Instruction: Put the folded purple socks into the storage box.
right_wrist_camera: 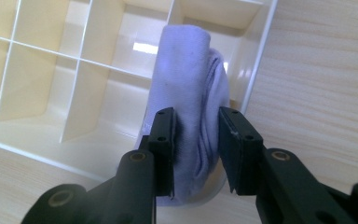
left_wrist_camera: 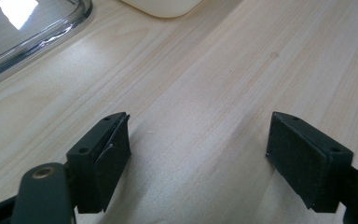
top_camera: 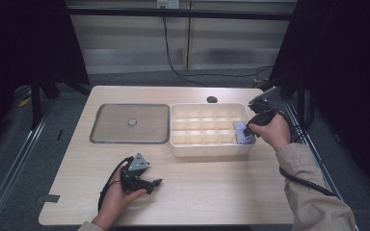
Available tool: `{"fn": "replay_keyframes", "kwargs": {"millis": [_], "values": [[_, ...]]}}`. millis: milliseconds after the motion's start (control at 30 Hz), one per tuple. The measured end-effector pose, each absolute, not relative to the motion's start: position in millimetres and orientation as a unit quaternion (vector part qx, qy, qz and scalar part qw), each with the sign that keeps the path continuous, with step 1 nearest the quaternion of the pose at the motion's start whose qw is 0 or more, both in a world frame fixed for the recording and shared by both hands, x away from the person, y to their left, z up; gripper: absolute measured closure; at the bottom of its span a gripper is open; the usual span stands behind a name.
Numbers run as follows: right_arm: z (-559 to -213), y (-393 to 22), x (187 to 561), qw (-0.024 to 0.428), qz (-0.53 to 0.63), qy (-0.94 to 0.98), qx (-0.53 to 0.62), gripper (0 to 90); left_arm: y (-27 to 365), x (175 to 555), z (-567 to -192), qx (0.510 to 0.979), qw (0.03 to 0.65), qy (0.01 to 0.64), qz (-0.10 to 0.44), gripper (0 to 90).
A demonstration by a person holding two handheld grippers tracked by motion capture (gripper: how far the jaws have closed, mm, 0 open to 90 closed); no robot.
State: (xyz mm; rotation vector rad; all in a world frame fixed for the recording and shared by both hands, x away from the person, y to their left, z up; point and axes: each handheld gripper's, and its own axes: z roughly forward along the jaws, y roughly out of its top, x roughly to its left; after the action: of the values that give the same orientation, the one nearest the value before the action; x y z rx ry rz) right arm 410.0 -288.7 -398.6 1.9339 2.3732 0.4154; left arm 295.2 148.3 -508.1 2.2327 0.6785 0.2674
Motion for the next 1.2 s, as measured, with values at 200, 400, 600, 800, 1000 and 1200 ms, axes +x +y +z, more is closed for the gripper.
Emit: {"fn": "replay_keyframes", "kwargs": {"millis": [200, 400, 600, 800, 1000, 1200], "values": [[-396, -289, 410, 0.025, 0.132, 0.769, 0.625, 64.3, 148, 295, -508, 0.877, 0.386, 0.267, 0.105, 20.9], [-390, -291, 409, 0.027, 0.138, 0.771, 0.622, 62.9, 148, 295, -508, 0.877, 0.387, 0.267, 0.105, 20.9], [-377, -291, 408, 0.025, 0.153, 0.774, 0.614, 65.6, 148, 295, -508, 0.876, 0.387, 0.267, 0.105, 20.9], [-366, -288, 410, 0.029, 0.147, 0.779, 0.609, 69.6, 148, 295, -508, 0.876, 0.387, 0.267, 0.105, 20.9], [-361, -286, 414, 0.028, 0.142, 0.782, 0.607, 76.9, 148, 295, -508, 0.876, 0.387, 0.267, 0.105, 20.9], [-360, -282, 420, 0.026, 0.136, 0.784, 0.605, 88.8, 148, 295, -508, 0.876, 0.387, 0.267, 0.105, 20.9]]}}
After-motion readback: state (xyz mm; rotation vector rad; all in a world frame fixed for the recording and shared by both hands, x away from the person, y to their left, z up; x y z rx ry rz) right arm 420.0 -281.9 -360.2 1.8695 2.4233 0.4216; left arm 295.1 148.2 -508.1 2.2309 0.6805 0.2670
